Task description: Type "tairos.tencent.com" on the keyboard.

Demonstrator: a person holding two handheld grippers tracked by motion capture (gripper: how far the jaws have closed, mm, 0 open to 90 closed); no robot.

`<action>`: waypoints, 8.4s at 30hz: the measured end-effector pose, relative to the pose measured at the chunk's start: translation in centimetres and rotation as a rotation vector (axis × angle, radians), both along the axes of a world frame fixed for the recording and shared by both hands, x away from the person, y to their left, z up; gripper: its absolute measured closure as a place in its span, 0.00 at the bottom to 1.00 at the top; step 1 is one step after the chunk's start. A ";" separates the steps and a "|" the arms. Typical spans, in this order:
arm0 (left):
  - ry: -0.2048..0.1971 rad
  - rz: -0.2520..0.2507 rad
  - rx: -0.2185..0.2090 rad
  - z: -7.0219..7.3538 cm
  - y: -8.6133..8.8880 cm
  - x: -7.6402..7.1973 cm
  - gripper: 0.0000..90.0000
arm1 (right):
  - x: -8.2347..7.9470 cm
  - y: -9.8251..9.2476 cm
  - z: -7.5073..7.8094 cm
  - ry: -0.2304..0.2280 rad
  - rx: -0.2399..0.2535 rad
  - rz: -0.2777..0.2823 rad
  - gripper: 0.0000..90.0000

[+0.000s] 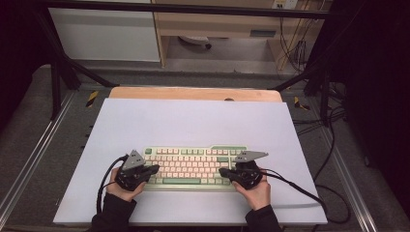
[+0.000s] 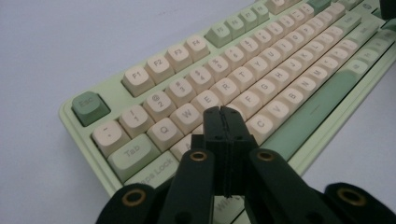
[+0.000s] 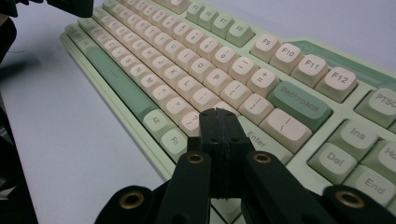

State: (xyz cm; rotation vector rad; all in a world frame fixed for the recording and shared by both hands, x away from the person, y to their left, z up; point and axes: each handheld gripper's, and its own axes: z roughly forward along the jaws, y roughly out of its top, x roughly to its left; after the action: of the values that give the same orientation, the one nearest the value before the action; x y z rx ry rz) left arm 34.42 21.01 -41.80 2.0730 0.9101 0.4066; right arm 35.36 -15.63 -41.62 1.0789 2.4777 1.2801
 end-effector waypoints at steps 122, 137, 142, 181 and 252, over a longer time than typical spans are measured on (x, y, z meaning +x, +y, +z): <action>0.009 -0.074 0.029 -1.2 -3.8 0.0 1.00 | 1.1 2.1 -0.4 0.000 -0.016 0.021 1.00; 0.005 -0.080 0.026 -1.2 -3.5 -0.1 1.00 | 1.1 2.2 -0.4 -0.001 -0.020 0.022 1.00; 0.000 -0.077 0.016 -0.9 -2.8 -0.4 1.00 | 1.1 2.2 -0.3 -0.006 -0.013 0.021 1.00; 0.004 -0.019 -0.029 -0.2 1.4 -0.6 1.00 | 3.0 6.8 -0.3 -0.020 -0.034 0.000 1.00; -0.004 -0.021 -0.026 -0.2 1.3 -0.6 1.00 | 1.2 8.5 -0.6 -0.003 -0.009 0.077 1.00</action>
State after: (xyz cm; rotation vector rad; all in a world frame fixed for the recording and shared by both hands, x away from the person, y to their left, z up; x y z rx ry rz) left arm 33.81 22.30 -42.04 2.0557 0.8862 0.3861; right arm 36.52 -7.11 -42.19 0.9886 2.5434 1.2881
